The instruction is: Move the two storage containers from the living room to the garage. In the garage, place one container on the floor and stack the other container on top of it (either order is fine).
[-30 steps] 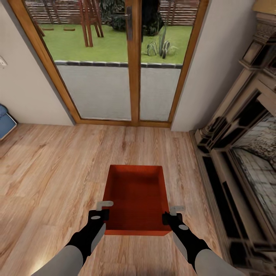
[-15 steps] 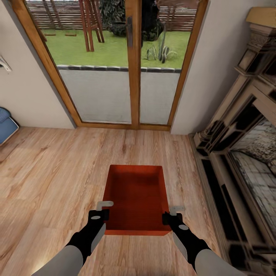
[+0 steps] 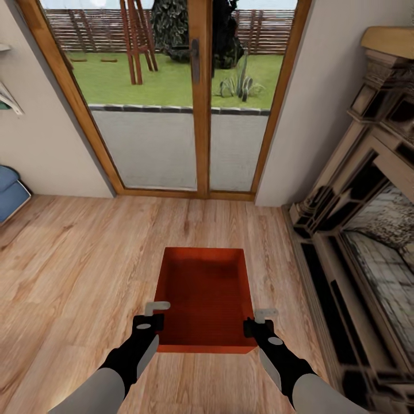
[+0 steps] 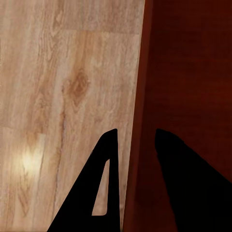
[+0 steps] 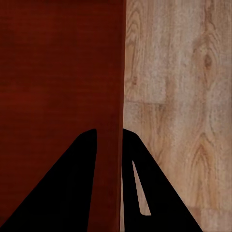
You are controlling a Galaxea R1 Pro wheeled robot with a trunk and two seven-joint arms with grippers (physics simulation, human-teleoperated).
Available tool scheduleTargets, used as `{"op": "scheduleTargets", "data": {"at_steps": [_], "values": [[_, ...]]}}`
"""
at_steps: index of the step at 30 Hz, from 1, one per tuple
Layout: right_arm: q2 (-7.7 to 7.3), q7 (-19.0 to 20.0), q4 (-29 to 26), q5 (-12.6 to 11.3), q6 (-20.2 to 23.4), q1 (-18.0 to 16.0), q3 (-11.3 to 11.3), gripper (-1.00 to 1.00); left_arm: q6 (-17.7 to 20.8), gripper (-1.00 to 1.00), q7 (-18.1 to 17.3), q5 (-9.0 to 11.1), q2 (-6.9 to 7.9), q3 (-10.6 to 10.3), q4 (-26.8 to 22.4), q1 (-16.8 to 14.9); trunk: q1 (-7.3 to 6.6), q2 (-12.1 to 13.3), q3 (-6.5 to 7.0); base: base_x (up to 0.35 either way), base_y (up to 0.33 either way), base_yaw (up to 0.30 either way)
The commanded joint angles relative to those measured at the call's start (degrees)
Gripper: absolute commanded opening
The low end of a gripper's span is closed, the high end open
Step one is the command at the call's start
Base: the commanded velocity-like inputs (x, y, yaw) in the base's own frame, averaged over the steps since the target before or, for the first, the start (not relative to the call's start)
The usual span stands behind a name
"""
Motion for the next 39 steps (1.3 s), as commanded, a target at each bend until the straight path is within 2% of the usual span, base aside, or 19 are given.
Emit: {"op": "scheduleTargets", "data": {"at_steps": [1, 39], "values": [[-0.07, -0.52, -0.06, 0.09, -0.17, -0.07, -0.44, -1.00, 0.53, -1.00, 0.75, -0.05, 0.18, -0.23, -0.05, 0.00, -0.21, 0.38, 0.23, 0.000, 0.000, 0.000], [-0.13, -0.52, -0.06, 0.10, -0.16, -0.07, -0.49, -1.00, 0.53, -1.00, 0.75, -0.05, 0.18, -0.21, -0.12, 0.02, -8.56, 15.62, 10.42, 0.000, 0.000, 0.000]]}}
